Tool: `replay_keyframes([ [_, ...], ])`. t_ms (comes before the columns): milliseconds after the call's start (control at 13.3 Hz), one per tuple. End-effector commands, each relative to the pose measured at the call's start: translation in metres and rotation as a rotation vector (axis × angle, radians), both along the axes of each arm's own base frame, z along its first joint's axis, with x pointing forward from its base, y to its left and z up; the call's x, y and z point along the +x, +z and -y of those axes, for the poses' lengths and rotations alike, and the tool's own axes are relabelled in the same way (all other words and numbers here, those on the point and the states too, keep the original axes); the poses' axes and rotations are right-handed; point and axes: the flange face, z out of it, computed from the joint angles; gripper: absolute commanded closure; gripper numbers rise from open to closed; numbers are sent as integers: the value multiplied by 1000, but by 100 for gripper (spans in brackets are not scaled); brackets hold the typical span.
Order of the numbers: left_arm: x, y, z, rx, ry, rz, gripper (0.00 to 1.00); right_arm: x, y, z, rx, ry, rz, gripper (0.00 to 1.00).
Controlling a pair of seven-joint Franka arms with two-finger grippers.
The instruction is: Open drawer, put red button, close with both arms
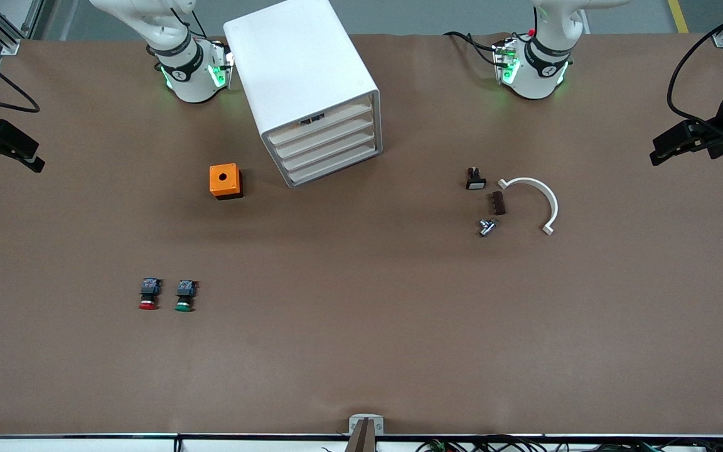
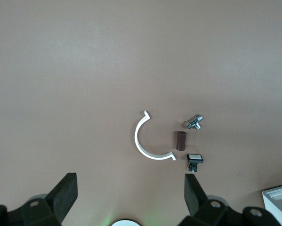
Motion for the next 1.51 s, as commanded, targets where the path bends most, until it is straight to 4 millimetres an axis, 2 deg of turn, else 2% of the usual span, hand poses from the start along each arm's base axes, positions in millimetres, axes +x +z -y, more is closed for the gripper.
replay_keyframes([
  [0, -6, 5, 4, 12, -25, -1, 0, 0, 2, 3, -18, 4, 3, 0],
  [226, -3, 0, 6, 10, -30, -8, 0, 0, 2, 2, -21, 6, 5, 0],
  [377, 7, -16, 9, 7, -17, -34, 0, 0, 0, 3, -22, 5, 0, 0],
  [452, 17, -36, 12, 5, -21, -68, 0, 0, 0, 3, -22, 5, 0, 0],
  [603, 36, -65, 33, -4, -45, -70, 0, 0, 0, 3, -24, 5, 0, 0],
  [829, 55, -115, 60, 11, 52, -126, 0, 2, -3, 1, -24, 8, 0, 0],
  [1056, 68, -149, 109, 55, 193, -161, 0, 8, -10, 2, -23, 6, -3, 0],
  [1282, 78, -192, 116, 94, 368, -219, 0, 10, -14, 2, -19, 6, -12, 0],
  [1433, 80, -222, 131, 126, 439, -253, 0, 10, -12, 2, -18, 6, -12, 0],
])
